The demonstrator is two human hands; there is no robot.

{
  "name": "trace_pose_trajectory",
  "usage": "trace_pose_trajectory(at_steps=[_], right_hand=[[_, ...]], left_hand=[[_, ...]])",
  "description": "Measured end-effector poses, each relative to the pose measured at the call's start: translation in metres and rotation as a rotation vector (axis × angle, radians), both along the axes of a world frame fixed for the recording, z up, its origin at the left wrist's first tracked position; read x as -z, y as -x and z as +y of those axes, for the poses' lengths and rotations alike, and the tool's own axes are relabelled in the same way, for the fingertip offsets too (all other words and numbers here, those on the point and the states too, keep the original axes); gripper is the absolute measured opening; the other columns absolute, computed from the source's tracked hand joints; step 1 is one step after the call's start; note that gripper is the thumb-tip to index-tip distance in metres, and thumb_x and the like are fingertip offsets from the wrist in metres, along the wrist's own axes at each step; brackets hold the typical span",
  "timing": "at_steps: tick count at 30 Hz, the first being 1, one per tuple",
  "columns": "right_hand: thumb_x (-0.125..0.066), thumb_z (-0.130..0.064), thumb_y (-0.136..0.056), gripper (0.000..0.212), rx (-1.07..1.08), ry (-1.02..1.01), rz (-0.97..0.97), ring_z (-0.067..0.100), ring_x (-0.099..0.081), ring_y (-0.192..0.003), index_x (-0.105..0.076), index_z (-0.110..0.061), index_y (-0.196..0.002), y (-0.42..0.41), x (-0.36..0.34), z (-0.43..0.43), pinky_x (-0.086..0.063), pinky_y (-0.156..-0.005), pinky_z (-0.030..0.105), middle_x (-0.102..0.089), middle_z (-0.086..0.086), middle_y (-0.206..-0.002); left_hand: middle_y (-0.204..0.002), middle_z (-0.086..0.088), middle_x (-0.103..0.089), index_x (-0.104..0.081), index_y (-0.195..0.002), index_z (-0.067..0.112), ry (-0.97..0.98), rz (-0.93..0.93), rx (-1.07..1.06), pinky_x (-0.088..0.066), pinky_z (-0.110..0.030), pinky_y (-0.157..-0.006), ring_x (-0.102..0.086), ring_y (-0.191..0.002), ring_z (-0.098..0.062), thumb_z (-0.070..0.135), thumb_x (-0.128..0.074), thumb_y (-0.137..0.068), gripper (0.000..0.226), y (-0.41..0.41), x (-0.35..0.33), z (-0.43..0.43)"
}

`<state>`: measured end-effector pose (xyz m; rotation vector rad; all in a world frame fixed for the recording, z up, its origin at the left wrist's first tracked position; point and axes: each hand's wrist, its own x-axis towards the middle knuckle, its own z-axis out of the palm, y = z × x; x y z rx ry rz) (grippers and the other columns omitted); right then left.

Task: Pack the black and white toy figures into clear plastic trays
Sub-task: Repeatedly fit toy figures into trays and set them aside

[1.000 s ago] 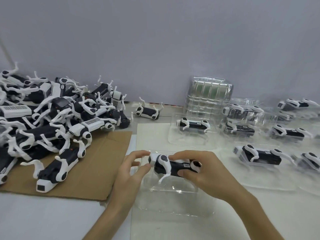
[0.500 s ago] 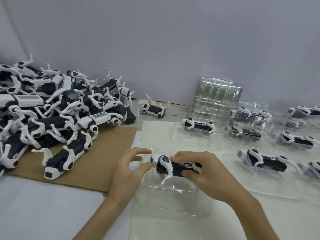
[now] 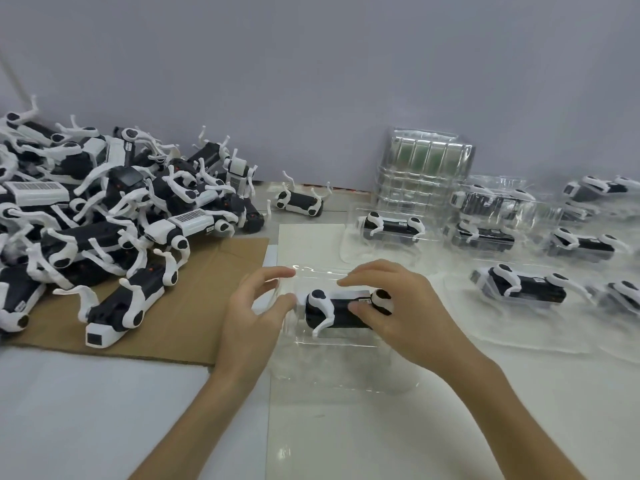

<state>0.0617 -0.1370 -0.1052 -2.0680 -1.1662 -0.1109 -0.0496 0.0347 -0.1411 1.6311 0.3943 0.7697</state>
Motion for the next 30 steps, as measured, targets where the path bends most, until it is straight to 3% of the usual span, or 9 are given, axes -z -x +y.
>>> trace_pose_trajectory(at_steps=[4, 8, 12, 15, 18, 21, 25, 27, 30], right_hand=[[-0.062, -0.024, -0.096, 0.028, 0.072, -0.16, 0.148, -0.006, -0.052, -0.116, -0.064, -0.034, -0.122, -0.007, -0.004, -0.003, -0.043, -0.092, 0.013, -0.057, -0.022, -0.122], [-0.061, -0.021, -0.096, 0.025, 0.2, -0.232, 0.056, -0.013, -0.049, -0.112, -0.06, -0.034, -0.119, -0.021, -0.01, -0.016, -0.032, -0.092, 0.002, -0.057, -0.02, -0.12], [-0.044, -0.055, -0.098, 0.029, 0.202, -0.069, 0.606, 0.009, -0.06, -0.113, -0.05, -0.039, -0.122, -0.036, -0.008, -0.026, -0.045, -0.096, 0.025, -0.057, -0.014, -0.129], [-0.04, -0.073, -0.084, 0.058, 0.122, -0.054, 0.89, 0.017, -0.071, -0.093, -0.06, -0.032, -0.12, -0.036, -0.003, -0.022, -0.052, -0.099, 0.041, -0.066, -0.003, -0.117], [-0.048, -0.073, -0.079, 0.063, -0.003, -0.059, 0.847, 0.013, -0.07, -0.093, -0.058, -0.038, -0.13, -0.028, 0.002, -0.016, -0.056, -0.092, 0.034, -0.065, -0.004, -0.123], [-0.051, -0.065, -0.084, 0.045, -0.05, -0.085, 0.731, 0.001, -0.066, -0.099, -0.053, -0.053, -0.127, -0.021, 0.001, -0.014, -0.054, -0.08, 0.018, -0.065, -0.015, -0.121], [-0.051, -0.059, -0.088, 0.02, -0.1, -0.144, 0.705, -0.004, -0.062, -0.091, -0.059, -0.071, -0.102, -0.019, 0.0, -0.011, -0.055, -0.09, 0.033, -0.067, -0.027, -0.101], [-0.055, -0.049, -0.095, 0.027, -0.104, -0.133, 0.665, -0.004, -0.062, -0.09, -0.055, -0.076, -0.094, -0.02, 0.002, -0.009, -0.054, -0.09, 0.035, -0.065, -0.026, -0.093], [-0.056, -0.043, -0.098, 0.037, -0.087, -0.137, 0.638, -0.002, -0.064, -0.092, -0.053, -0.079, -0.094, -0.021, 0.003, -0.008, -0.055, -0.089, 0.033, -0.064, -0.03, -0.091]], left_hand=[[-0.124, 0.017, -0.06, -0.053, -0.126, 0.037, -0.02, -0.038, -0.012, -0.045, -0.005, -0.08, -0.056, -0.116, 0.004, 0.028, -0.062, -0.073, 0.054, -0.001, 0.002, -0.004], [-0.129, 0.017, -0.056, -0.05, -0.13, 0.033, -0.064, -0.091, -0.028, -0.042, 0.0, -0.078, -0.053, -0.121, 0.002, 0.026, -0.06, -0.077, 0.054, -0.001, 0.003, -0.009], [-0.127, 0.027, -0.054, -0.047, -0.126, 0.039, -0.093, -0.192, -0.053, -0.039, 0.0, -0.087, -0.048, -0.125, 0.007, 0.023, -0.06, -0.081, 0.049, 0.004, -0.001, -0.007], [-0.132, 0.028, -0.048, -0.045, -0.126, 0.047, -0.155, -0.23, -0.055, -0.035, -0.001, -0.095, -0.044, -0.127, 0.011, 0.03, -0.059, -0.087, 0.045, 0.006, -0.003, -0.006], [-0.132, 0.035, -0.042, -0.048, -0.128, 0.052, -0.231, -0.174, -0.056, -0.03, -0.002, -0.099, -0.038, -0.129, 0.014, 0.044, -0.055, -0.086, 0.044, 0.007, -0.003, -0.002], [-0.148, 0.03, -0.035, -0.04, -0.142, 0.051, -0.107, -0.096, 0.032, -0.025, -0.027, -0.118, -0.029, -0.137, 0.014, 0.053, -0.063, -0.08, 0.066, 0.007, -0.001, 0.007], [-0.15, 0.033, -0.036, -0.023, -0.137, 0.068, 0.028, -0.048, 0.205, -0.036, -0.052, -0.114, -0.041, -0.139, -0.005, 0.054, -0.08, -0.061, 0.096, 0.005, -0.005, 0.01], [-0.135, 0.044, -0.044, -0.021, -0.138, 0.064, 0.022, -0.047, 0.207, -0.045, -0.048, -0.108, -0.053, -0.126, 0.003, 0.045, -0.085, -0.061, 0.103, 0.003, -0.002, 0.011], [-0.117, 0.054, -0.048, -0.029, -0.135, 0.058, -0.057, -0.104, 0.199, -0.051, -0.015, -0.089, -0.052, -0.108, 0.024, 0.03, -0.081, -0.069, 0.089, 0.001, 0.002, 0.013]])
